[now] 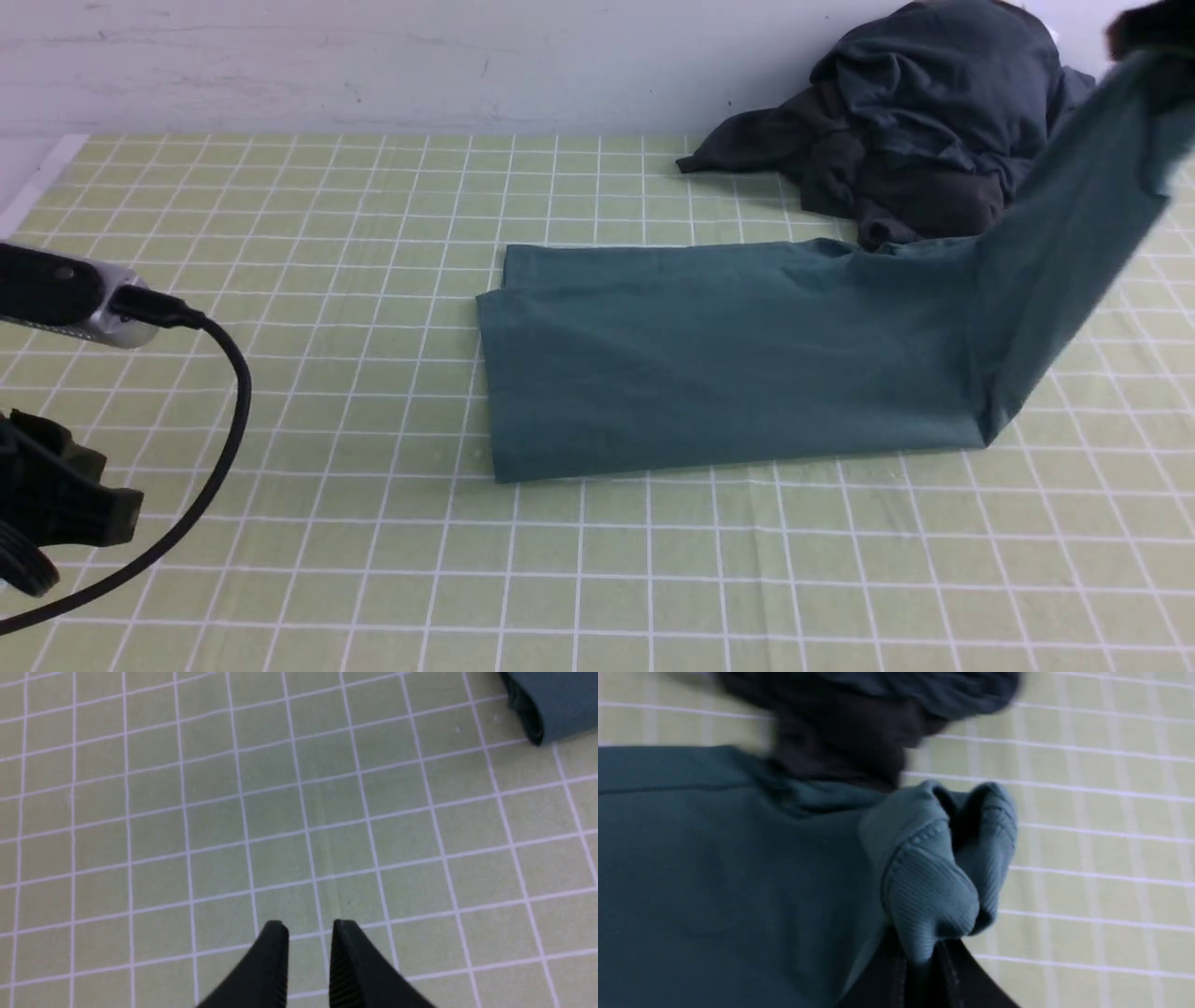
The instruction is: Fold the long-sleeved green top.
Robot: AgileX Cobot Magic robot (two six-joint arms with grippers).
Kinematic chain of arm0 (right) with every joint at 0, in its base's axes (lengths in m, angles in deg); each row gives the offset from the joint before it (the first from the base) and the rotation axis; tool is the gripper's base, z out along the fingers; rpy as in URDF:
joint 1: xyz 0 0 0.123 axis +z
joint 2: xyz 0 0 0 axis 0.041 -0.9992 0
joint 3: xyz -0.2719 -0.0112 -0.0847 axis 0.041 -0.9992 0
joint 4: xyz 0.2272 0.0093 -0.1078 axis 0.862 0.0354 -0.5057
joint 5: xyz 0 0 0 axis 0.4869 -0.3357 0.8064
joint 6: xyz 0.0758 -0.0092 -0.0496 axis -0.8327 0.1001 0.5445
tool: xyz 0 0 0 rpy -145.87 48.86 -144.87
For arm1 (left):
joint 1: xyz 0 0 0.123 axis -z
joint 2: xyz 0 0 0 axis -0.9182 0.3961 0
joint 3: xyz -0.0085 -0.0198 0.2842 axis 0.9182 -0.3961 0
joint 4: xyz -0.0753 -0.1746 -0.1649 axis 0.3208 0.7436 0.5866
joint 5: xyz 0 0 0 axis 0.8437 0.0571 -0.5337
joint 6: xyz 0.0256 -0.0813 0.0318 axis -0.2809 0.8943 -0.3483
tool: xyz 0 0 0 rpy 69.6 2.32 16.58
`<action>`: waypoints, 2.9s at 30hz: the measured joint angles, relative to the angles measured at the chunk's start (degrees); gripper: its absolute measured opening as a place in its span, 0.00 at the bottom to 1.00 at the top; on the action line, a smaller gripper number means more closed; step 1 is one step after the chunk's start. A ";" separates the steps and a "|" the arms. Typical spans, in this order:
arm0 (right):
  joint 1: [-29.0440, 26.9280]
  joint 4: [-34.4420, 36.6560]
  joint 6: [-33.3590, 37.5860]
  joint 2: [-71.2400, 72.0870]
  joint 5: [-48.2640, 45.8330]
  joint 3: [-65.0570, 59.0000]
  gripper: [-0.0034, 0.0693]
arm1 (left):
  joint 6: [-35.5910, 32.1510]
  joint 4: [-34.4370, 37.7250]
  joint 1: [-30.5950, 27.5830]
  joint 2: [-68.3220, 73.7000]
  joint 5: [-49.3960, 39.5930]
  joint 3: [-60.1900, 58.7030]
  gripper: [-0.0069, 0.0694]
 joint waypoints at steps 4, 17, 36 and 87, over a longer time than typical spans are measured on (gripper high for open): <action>12.04 5.05 1.20 -2.64 3.51 -0.12 0.09 | 0.00 1.59 0.00 0.00 0.00 0.00 0.25; 29.88 13.19 5.39 -19.75 26.47 -0.16 0.28 | 0.00 2.81 0.00 0.00 -0.37 0.00 0.25; 30.65 17.41 8.33 -26.59 21.87 -0.16 0.16 | -3.02 3.49 0.00 -21.54 11.00 -6.80 0.25; 31.44 -2.64 -8.94 107.89 91.41 -115.21 0.05 | -3.02 3.81 1.12 -52.88 31.04 -32.56 0.09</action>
